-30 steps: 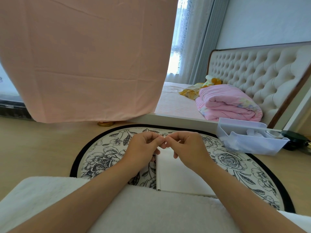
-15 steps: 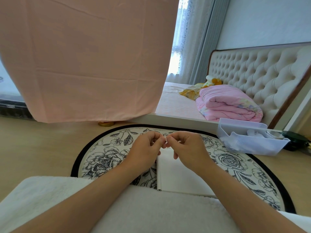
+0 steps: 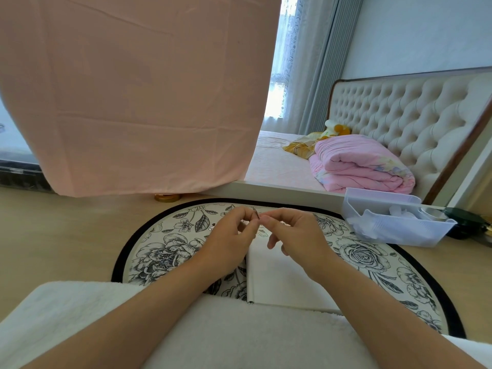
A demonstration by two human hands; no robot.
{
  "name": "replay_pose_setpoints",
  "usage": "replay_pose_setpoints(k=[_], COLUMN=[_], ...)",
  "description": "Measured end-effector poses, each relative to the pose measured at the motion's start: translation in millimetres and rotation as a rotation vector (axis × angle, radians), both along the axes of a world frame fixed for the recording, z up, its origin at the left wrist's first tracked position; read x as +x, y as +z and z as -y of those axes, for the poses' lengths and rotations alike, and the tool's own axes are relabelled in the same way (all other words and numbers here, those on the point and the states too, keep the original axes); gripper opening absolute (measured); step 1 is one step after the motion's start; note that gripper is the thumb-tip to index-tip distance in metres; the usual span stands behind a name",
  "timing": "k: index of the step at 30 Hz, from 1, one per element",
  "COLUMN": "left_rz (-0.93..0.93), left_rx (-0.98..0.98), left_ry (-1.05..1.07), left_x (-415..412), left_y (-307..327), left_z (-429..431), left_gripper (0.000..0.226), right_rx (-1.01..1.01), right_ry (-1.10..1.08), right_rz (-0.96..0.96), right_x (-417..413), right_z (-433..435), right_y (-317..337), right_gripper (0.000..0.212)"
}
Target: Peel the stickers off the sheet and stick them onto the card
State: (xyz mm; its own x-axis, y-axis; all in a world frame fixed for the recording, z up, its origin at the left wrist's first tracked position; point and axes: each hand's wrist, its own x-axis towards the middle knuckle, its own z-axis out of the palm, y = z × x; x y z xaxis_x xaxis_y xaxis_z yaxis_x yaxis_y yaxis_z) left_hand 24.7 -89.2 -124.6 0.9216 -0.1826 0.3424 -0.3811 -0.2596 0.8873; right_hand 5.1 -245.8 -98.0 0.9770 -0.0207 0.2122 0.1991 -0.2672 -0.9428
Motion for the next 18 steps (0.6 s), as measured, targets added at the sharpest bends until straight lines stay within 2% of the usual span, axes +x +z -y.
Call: replay_pose_setpoints(k=[8,13,18], left_rz=[-0.003,-0.070,-0.022], left_rx=[-0.020,-0.091,-0.012], left_ry=[0.030,0.028,0.081], left_x=[-2,-2,7], left_y=[3,13,28], left_z=[0,10,32], left_gripper=[0.012,0.010,0.009], right_rx=[-0.031,-0.082,-0.085], right_ry=[-0.028,-0.025,-0.020], right_rz=[0.010,0.052,0.049], right_x=[1,5,12], right_z=[7,19,37], right_y=[4,11,19], right_gripper=[0.011,0.010,0.008])
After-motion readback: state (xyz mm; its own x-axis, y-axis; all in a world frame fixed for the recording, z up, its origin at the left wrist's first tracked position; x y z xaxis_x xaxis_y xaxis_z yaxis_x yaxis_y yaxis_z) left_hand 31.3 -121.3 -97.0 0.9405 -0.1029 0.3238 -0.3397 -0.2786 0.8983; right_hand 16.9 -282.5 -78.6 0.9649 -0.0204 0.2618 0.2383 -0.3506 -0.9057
